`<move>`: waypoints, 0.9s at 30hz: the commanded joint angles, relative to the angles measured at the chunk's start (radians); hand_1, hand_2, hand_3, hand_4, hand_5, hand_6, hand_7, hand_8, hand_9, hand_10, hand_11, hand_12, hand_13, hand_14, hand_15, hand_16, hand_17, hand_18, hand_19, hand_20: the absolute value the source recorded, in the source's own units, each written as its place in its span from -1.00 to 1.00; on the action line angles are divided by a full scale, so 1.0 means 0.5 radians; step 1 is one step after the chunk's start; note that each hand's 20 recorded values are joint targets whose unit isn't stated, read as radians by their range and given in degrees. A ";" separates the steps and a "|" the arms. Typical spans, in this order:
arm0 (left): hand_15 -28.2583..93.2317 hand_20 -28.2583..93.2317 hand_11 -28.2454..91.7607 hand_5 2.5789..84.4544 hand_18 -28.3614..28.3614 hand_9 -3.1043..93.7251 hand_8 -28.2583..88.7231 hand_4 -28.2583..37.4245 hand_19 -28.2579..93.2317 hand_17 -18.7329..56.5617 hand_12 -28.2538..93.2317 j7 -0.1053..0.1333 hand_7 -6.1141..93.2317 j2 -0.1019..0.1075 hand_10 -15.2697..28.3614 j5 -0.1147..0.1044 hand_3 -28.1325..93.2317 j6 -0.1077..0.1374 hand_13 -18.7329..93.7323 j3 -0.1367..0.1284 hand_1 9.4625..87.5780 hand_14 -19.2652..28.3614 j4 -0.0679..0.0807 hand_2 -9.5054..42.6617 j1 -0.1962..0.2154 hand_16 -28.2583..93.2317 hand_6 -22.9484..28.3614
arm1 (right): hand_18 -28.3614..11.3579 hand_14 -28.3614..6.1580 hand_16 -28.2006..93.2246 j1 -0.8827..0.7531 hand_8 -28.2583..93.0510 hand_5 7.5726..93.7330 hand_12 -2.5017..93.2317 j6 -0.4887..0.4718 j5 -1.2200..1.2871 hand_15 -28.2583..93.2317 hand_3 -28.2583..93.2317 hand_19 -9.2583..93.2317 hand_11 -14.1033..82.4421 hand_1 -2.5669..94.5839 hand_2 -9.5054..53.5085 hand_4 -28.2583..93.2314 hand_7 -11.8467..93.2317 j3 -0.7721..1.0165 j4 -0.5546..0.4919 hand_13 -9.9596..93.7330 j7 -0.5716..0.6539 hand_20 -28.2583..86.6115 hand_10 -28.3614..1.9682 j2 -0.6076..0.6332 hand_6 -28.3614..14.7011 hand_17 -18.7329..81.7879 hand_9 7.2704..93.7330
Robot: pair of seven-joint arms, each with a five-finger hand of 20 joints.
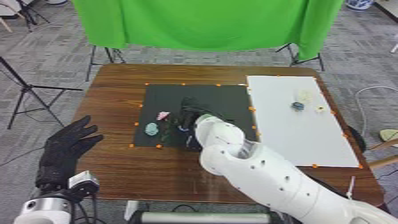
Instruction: Arrange flowers
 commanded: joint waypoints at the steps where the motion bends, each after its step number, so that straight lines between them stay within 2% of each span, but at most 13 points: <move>1: 0.40 -0.77 -0.07 -0.05 0.92 -0.15 -0.66 -0.68 0.65 -0.68 -0.35 -0.029 -0.63 -0.002 0.70 0.016 0.77 -0.038 -0.10 0.012 -0.56 1.00 0.009 -0.31 0.000 -0.70 0.40 | -0.71 0.56 -0.27 0.029 -0.54 0.66 -0.21 0.047 0.010 0.72 0.85 1.00 -0.39 0.18 -1.00 -1.00 0.00 0.019 -0.007 0.87 0.009 -0.09 0.34 -0.043 0.28 0.18 0.99; 5: 0.40 -0.77 -0.07 -0.05 0.92 -0.15 -0.66 -0.69 0.65 -0.68 -0.35 -0.025 -0.63 0.004 0.70 0.013 0.77 -0.039 -0.10 0.019 -0.56 1.00 0.015 -0.32 -0.010 -0.70 0.40 | -0.71 0.56 -0.27 0.067 -0.55 0.66 -0.20 0.106 0.017 0.72 0.85 1.00 -0.39 0.17 -1.00 -1.00 0.01 -0.008 0.003 0.87 0.006 -0.10 0.35 -0.049 0.28 0.18 0.99; 12: 0.40 -0.78 -0.07 -0.04 0.91 -0.15 -0.67 -0.69 0.64 -0.68 -0.36 -0.042 -0.63 0.025 0.69 0.020 0.78 -0.076 -0.11 0.064 -0.56 1.00 0.047 -0.32 -0.096 -0.70 0.40 | -0.71 0.55 -0.27 0.234 -0.55 0.65 -0.20 0.317 0.090 0.72 0.84 1.00 -0.38 0.17 -1.00 -1.00 0.02 -0.179 0.078 0.87 0.061 -0.10 0.35 -0.034 0.29 0.18 0.99; 20: 0.41 -0.77 -0.06 -0.05 0.89 -0.17 -0.67 -0.68 0.64 -0.68 -0.37 -0.036 -0.62 0.043 0.66 0.019 0.80 -0.098 -0.15 0.075 -0.58 0.98 0.068 -0.34 -0.146 -0.71 0.38 | -0.70 0.54 -0.27 0.391 -0.55 0.64 -0.20 0.458 0.119 0.72 0.84 1.00 -0.37 0.17 -1.00 -1.00 0.03 -0.359 0.183 0.87 0.142 -0.10 0.35 -0.013 0.29 0.18 0.99; 23: 0.41 -0.76 -0.04 -0.07 0.86 -0.21 -0.67 -0.68 0.62 -0.68 -0.38 -0.052 -0.62 0.036 0.63 0.025 0.81 -0.104 -0.17 0.071 -0.59 0.94 0.071 -0.36 -0.150 -0.72 0.37 | -0.69 0.53 -0.27 0.383 -0.55 0.63 -0.19 0.421 0.142 0.72 0.84 1.00 -0.37 0.18 -1.00 -1.00 0.04 -0.338 0.195 0.86 0.154 -0.10 0.34 -0.015 0.28 0.17 0.98; 27: 0.41 -0.74 -0.03 -0.07 0.85 -0.21 -0.67 -0.68 0.62 -0.68 -0.39 -0.039 -0.62 0.035 0.62 0.010 0.82 -0.108 -0.17 0.073 -0.59 0.93 0.071 -0.36 -0.147 -0.72 0.36 | -0.66 0.50 -0.27 0.346 -0.55 0.60 -0.19 0.312 0.105 0.73 0.84 1.00 -0.36 0.16 -1.00 -1.00 0.05 -0.295 0.188 0.83 0.152 -0.10 0.36 -0.030 0.27 0.15 0.94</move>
